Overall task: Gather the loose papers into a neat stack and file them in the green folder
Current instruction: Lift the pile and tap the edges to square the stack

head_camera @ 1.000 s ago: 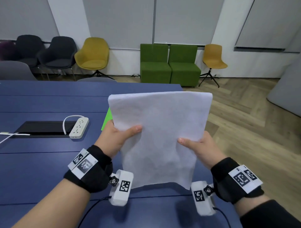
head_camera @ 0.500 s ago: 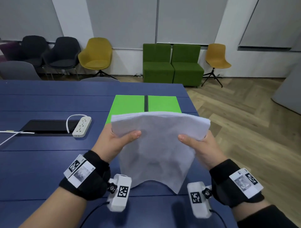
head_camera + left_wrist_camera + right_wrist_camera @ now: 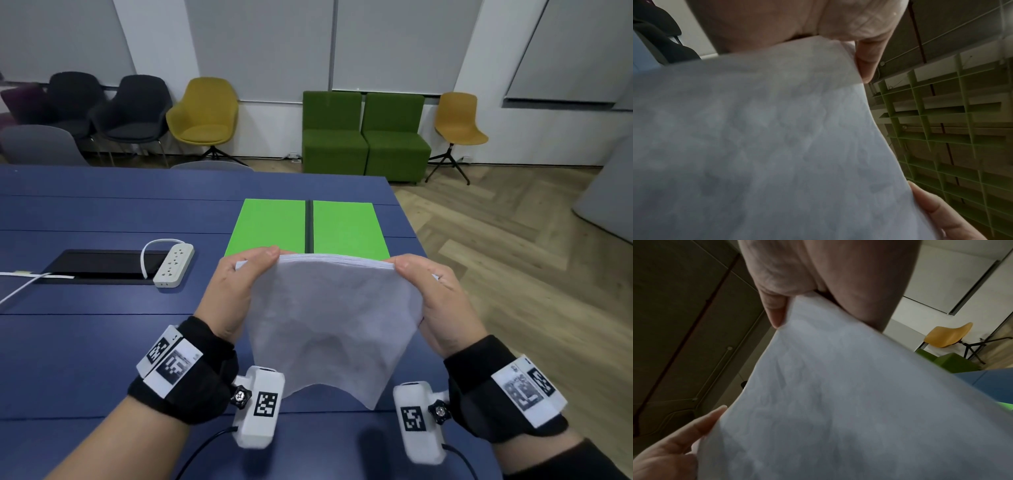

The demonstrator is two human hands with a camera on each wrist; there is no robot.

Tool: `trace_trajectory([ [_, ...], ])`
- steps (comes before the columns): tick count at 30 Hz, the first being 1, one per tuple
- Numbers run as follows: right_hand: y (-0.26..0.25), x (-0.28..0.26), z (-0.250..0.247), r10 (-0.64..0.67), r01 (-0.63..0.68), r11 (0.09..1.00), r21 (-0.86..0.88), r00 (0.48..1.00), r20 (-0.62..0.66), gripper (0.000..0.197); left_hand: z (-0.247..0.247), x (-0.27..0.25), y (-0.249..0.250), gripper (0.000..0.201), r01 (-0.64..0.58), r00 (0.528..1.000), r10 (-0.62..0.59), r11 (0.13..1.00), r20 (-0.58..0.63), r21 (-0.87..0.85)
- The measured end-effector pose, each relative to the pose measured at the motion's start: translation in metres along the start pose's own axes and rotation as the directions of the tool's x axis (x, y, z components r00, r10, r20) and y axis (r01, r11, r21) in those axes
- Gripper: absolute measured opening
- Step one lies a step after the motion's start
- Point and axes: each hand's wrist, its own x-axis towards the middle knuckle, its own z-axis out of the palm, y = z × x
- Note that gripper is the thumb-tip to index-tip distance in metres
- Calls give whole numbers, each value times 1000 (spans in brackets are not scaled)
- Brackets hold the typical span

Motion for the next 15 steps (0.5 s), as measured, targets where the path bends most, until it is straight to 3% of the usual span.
trace_trajectory([
  [2, -2, 1, 0, 26, -26, 1000, -6, 1000, 4, 39, 0, 1, 0, 35, 11, 1000, -11, 1000, -3, -4],
  [6, -3, 1, -2, 40, -40, 998, -38, 999, 8, 39, 0, 2, 2, 32, 18, 1000, -18, 999, 7, 28],
  [8, -3, 2, -2, 36, -36, 997, -61, 999, 4, 45, -2, 3, 0, 35, 12, 1000, -12, 999, 10, 36],
  [11, 2, -1, -2, 34, -33, 996, -87, 999, 14, 73, -7, 0, -9, 52, -45, 999, 44, 997, 23, 63],
  [12, 5, -3, -3, 28, -26, 996, -84, 999, 22, 76, -7, -2, -13, 48, -65, 997, 62, 994, 39, 86],
  [15, 10, -8, -1, 13, -12, 998, -60, 1000, 22, 62, -8, -9, -27, 16, -48, 998, 43, 994, 51, 96],
])
